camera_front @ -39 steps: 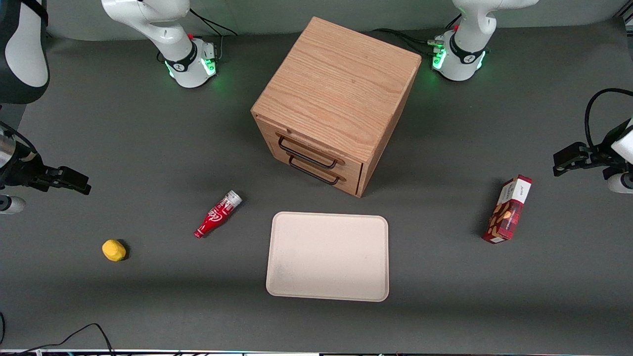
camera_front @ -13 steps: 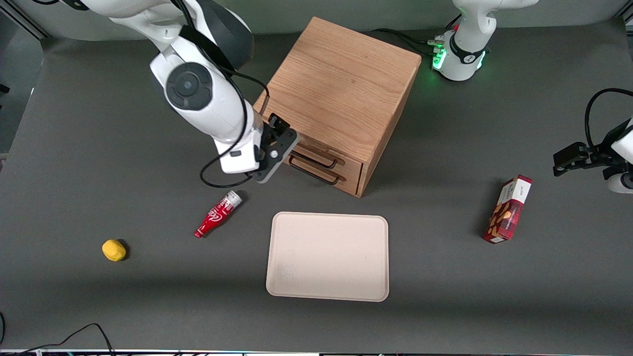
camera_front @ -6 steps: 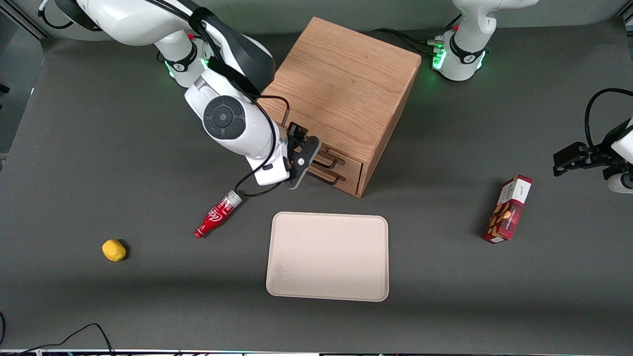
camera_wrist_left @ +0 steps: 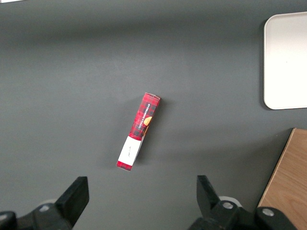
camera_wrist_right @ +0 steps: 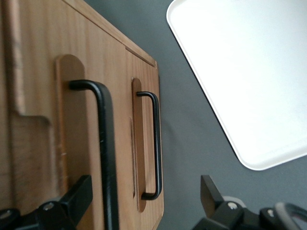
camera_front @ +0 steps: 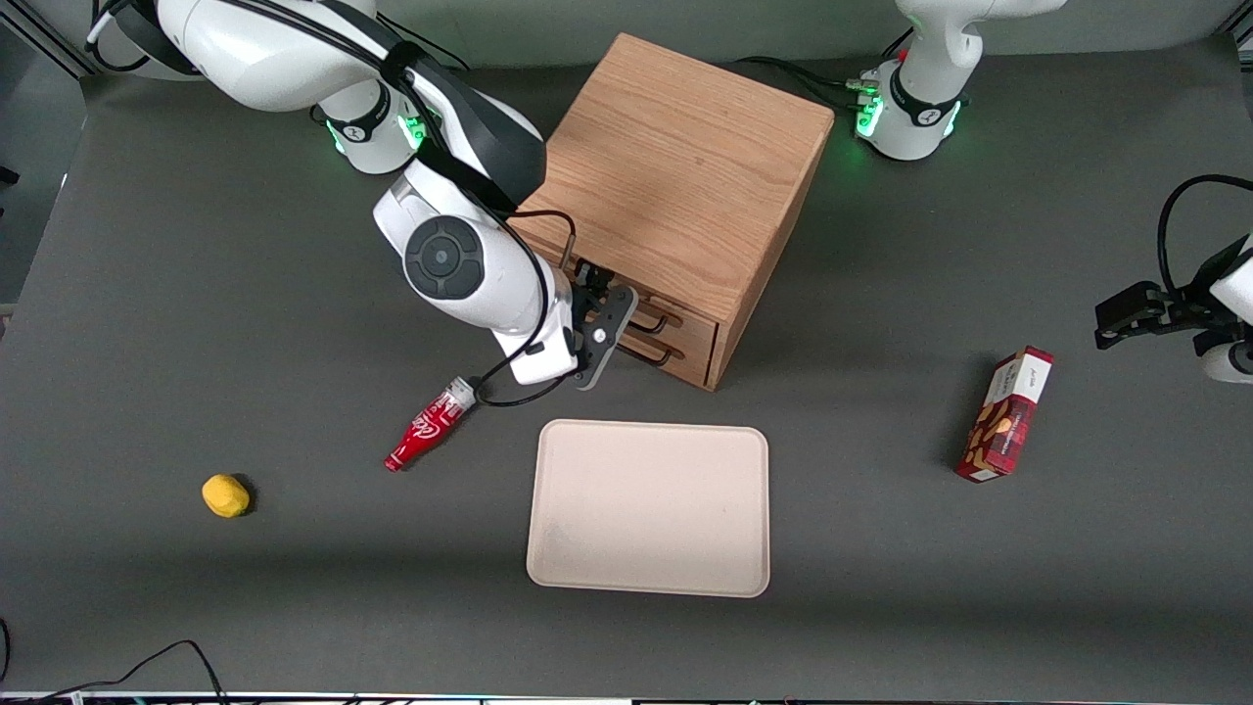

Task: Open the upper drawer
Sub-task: 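Pull the upper drawer outward from the cabinet with the right gripper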

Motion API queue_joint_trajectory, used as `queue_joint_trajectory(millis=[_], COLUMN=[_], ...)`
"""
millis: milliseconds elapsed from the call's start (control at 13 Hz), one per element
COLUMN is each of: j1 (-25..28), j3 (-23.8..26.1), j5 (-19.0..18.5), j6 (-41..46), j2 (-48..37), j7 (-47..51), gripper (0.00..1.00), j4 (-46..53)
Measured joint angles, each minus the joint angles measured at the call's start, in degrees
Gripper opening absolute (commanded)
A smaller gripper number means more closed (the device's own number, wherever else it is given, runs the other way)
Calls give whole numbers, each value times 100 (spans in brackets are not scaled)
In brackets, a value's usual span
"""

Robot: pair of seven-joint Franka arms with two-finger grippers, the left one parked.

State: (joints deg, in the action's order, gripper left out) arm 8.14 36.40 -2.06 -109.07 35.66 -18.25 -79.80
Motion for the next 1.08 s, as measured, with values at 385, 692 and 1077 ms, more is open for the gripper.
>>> queue_joint_trajectory(millis=[385, 692, 1077], j1=[-3, -61, -117], j3=[-31, -199, -735], j5=[-37, -399, -472], j6=[-120, -166, -221], j2=[219, 242, 474], j7=[-253, -598, -1275], gripper=[100, 100, 100], j4=[-5, 164, 803])
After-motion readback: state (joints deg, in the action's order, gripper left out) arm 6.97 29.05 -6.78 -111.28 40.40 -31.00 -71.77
